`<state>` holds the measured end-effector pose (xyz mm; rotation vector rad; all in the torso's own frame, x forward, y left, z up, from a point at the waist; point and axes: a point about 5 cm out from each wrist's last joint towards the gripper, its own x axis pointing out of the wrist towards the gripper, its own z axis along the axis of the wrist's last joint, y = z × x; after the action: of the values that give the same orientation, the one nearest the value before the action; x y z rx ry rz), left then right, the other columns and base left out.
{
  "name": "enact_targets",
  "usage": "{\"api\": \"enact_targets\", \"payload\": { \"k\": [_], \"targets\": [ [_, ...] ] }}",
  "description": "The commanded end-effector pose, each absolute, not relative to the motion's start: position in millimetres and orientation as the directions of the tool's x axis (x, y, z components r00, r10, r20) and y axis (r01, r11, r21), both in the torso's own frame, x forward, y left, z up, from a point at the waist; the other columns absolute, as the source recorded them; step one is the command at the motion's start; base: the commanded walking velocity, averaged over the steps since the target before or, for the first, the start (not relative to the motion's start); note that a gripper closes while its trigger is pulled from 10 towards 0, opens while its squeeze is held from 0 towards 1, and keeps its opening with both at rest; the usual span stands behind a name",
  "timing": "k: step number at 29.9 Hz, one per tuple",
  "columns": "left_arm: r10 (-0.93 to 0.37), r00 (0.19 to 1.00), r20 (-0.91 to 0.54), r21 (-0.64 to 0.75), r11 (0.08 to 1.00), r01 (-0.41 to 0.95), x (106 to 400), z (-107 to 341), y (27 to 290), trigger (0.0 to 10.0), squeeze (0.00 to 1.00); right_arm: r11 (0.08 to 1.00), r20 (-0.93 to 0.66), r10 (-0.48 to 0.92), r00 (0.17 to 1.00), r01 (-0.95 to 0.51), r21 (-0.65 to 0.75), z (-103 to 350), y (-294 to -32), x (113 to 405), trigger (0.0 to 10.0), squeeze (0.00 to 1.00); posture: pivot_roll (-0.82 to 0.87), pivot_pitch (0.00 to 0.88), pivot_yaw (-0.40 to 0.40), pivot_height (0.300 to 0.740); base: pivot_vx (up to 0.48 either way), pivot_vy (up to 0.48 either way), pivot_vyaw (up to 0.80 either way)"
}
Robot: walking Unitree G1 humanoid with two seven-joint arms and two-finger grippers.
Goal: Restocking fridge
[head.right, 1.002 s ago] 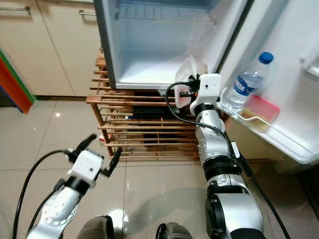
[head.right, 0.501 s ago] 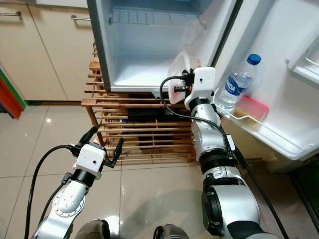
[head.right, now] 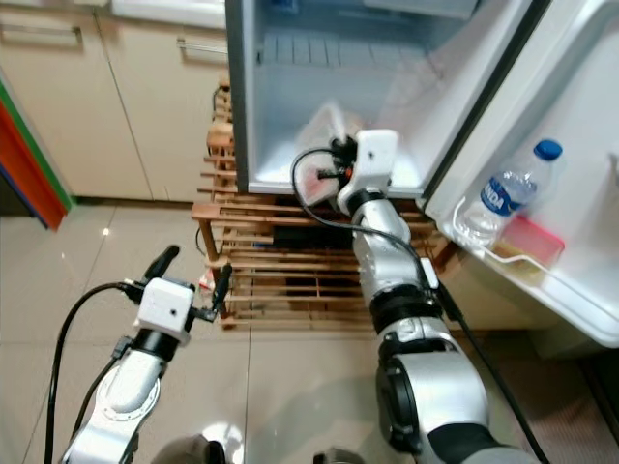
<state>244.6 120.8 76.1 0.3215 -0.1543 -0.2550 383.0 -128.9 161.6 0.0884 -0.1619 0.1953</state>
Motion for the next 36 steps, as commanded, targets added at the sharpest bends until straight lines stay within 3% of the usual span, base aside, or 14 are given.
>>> {"api": "enact_targets", "payload": {
  "k": [1,13,28,36],
  "targets": [
    [-0.317,0.944,0.090,0.345,0.899,0.269,243,77,112,10.0,0.00,0.977,0.176,0.172,0.969,-0.191,0.096,164,-131,384,0.0,0.00,0.05,0.078,-0.119,0.740,0.480,0.000,0.00],
    [-0.380,0.921,0.081,0.336,0.881,0.334,252,87,98,10.0,0.00,0.985,0.145,0.145,0.979,-0.157,0.076,156,-136,384,0.0,0.00,0.04,0.077,-0.109,0.740,0.473,0.000,0.00],
    [-0.355,0.933,0.054,0.313,0.894,0.322,250,90,104,10.0,0.00,0.988,0.108,0.135,0.985,-0.142,0.055,157,-131,390,0.0,0.00,0.06,0.096,-0.096,0.740,0.000,0.000,0.00],
    [-0.341,0.940,0.031,0.330,0.891,0.312,237,94,118,10.0,0.00,0.980,0.006,0.092,0.996,-0.091,0.178,147,-132,393,0.0,0.00,0.15,0.152,-0.070,0.740,0.000,0.000,0.00]
  ]
}}
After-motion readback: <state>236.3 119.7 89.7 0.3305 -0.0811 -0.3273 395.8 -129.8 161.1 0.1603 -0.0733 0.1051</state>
